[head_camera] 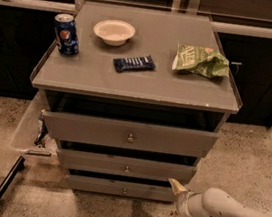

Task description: Open bottom drawer

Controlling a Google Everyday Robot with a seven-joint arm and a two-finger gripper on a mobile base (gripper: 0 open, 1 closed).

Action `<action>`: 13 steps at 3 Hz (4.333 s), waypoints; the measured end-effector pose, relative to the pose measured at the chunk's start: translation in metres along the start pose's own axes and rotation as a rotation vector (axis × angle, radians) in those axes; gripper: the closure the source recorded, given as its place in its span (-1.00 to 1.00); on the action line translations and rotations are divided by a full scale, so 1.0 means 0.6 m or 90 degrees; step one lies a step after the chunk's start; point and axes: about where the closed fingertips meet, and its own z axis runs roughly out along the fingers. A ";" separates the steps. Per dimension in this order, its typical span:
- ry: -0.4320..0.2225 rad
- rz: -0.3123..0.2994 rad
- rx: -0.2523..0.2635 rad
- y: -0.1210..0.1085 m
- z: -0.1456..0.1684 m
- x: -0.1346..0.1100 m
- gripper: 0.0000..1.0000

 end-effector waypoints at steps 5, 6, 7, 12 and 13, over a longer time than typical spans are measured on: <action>-0.087 0.025 -0.054 0.016 0.172 0.053 -1.00; -0.098 -0.003 -0.032 -0.018 0.218 0.054 -1.00; -0.098 -0.003 -0.032 -0.018 0.218 0.054 -1.00; -0.095 0.000 -0.006 -0.071 0.345 0.121 -1.00; -0.095 0.000 -0.006 -0.071 0.345 0.121 -0.63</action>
Offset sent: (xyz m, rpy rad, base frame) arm 0.0059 -0.0031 -0.0214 0.0495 0.0161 -0.0028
